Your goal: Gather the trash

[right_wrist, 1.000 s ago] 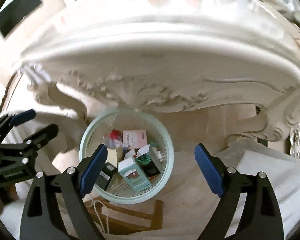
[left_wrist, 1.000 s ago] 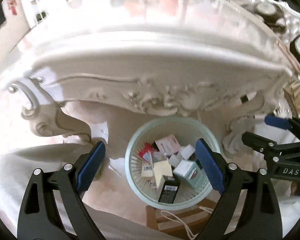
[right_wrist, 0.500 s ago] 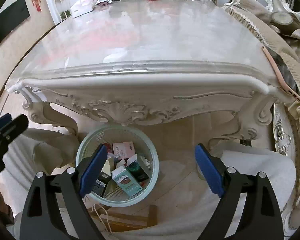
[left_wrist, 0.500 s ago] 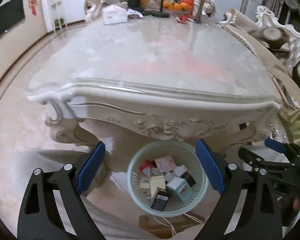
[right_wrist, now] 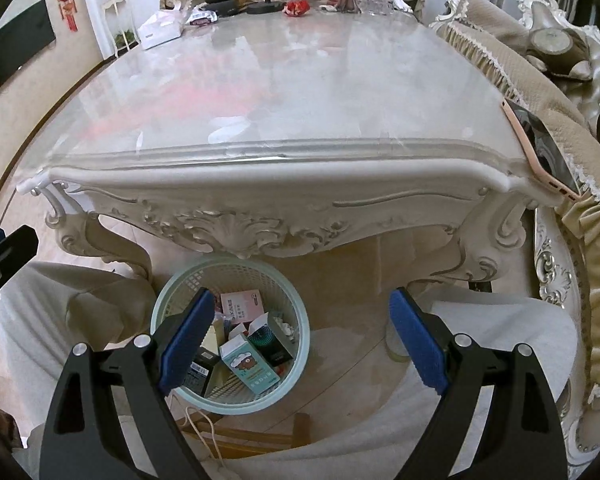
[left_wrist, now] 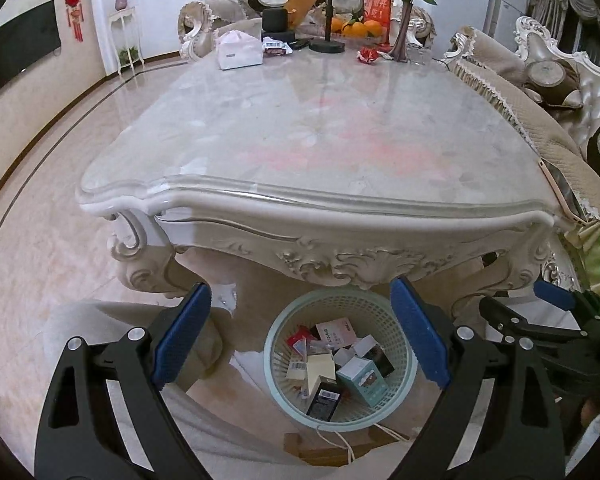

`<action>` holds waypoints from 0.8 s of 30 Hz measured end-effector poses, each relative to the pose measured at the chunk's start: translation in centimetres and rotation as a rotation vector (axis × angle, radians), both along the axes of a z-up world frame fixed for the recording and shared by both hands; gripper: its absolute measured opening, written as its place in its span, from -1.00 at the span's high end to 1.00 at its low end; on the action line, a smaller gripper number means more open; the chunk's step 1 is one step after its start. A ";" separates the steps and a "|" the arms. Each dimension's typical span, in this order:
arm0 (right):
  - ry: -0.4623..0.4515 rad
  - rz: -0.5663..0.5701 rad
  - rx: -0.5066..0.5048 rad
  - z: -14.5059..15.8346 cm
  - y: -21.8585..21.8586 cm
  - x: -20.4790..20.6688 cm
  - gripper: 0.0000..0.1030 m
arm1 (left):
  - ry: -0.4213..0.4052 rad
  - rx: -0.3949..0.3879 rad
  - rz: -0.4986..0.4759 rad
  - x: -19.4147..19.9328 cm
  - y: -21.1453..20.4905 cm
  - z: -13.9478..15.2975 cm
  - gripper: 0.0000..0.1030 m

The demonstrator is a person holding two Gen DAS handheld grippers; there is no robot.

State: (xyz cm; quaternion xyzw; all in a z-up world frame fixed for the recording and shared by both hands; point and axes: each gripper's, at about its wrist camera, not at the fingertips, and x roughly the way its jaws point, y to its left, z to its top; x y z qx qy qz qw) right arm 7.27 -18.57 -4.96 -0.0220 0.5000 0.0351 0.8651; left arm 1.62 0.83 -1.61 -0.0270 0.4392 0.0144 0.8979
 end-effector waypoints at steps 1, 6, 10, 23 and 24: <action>-0.002 0.002 -0.002 0.1 0.1 0.0 -0.64 | -0.001 -0.002 0.001 0.0 0.1 0.0 -0.73; -0.006 0.010 -0.009 0.2 0.7 -0.1 -0.64 | -0.003 -0.009 0.008 -0.2 0.4 0.1 -0.73; -0.008 0.012 -0.008 0.3 0.7 -0.1 -0.64 | -0.003 0.007 0.009 -0.1 0.4 0.0 -0.73; -0.010 0.010 -0.005 0.3 0.7 -0.2 -0.64 | 0.001 0.018 -0.005 -0.2 0.0 -0.1 -0.73; -0.009 0.010 -0.005 0.3 0.7 -0.2 -0.64 | 0.002 0.018 -0.005 -0.1 0.0 -0.1 -0.73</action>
